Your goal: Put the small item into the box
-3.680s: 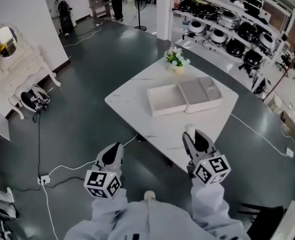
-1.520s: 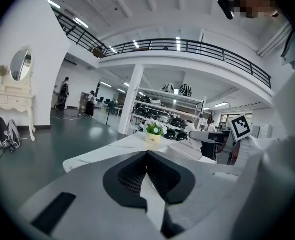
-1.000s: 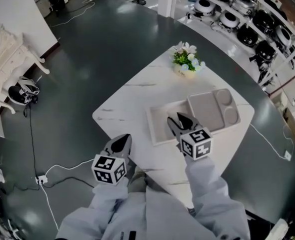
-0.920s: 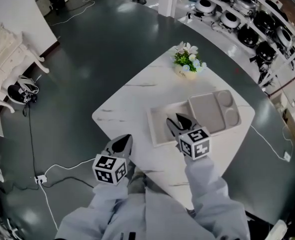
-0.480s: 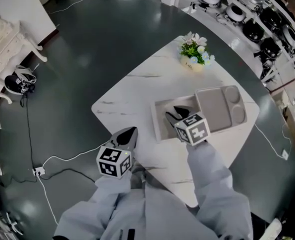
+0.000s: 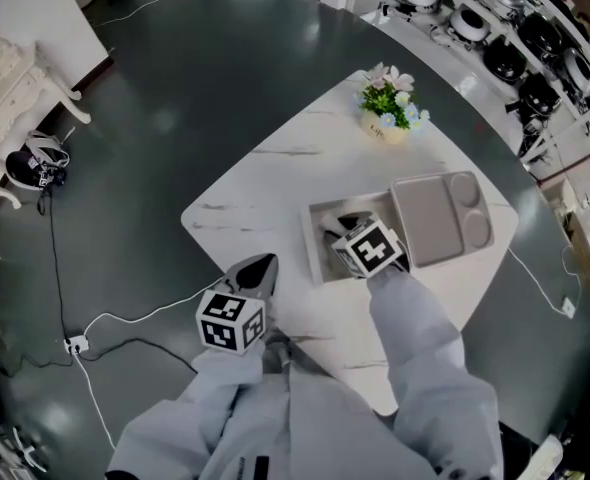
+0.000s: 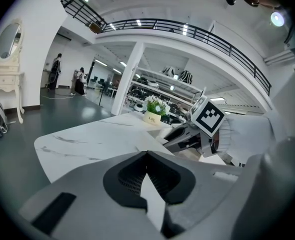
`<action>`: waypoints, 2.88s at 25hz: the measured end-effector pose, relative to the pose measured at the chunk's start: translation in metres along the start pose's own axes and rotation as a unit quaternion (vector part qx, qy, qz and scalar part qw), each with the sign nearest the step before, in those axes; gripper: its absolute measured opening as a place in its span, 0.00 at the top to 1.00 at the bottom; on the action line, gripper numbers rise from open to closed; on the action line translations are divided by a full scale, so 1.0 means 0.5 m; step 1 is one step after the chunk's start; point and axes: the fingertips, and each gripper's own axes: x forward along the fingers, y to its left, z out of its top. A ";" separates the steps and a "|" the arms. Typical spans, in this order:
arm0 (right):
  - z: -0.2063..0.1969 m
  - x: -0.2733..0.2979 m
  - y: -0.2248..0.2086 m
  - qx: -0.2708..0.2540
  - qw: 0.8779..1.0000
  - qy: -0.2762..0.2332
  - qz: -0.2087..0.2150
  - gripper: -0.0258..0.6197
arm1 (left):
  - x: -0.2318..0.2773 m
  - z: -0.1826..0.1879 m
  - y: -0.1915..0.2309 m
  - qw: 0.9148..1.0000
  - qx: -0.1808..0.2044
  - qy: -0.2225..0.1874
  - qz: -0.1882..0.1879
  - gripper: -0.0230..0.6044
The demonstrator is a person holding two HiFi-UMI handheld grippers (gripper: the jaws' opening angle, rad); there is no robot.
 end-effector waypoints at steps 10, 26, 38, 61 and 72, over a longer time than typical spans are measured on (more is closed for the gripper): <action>-0.014 0.020 -0.009 -0.017 0.999 0.045 -0.014 0.73 | 0.005 0.002 0.014 1.000 -0.004 0.001 0.001 0.97; 0.008 -0.024 -0.018 0.010 1.000 0.001 -0.021 0.66 | -0.002 0.011 0.013 1.000 -0.005 -0.003 -0.004 0.97; 0.039 -0.124 0.010 0.076 0.986 -0.145 -0.019 0.93 | -0.027 0.063 -0.015 0.999 0.014 -0.024 -0.018 0.97; 0.095 -0.387 0.071 0.143 0.896 -0.419 -0.027 0.97 | -0.148 0.221 -0.077 0.989 0.078 -0.119 -0.051 0.97; 0.091 -0.516 0.062 0.149 0.861 -0.482 -0.071 0.97 | -0.239 0.288 -0.078 0.978 0.105 -0.176 -0.026 0.97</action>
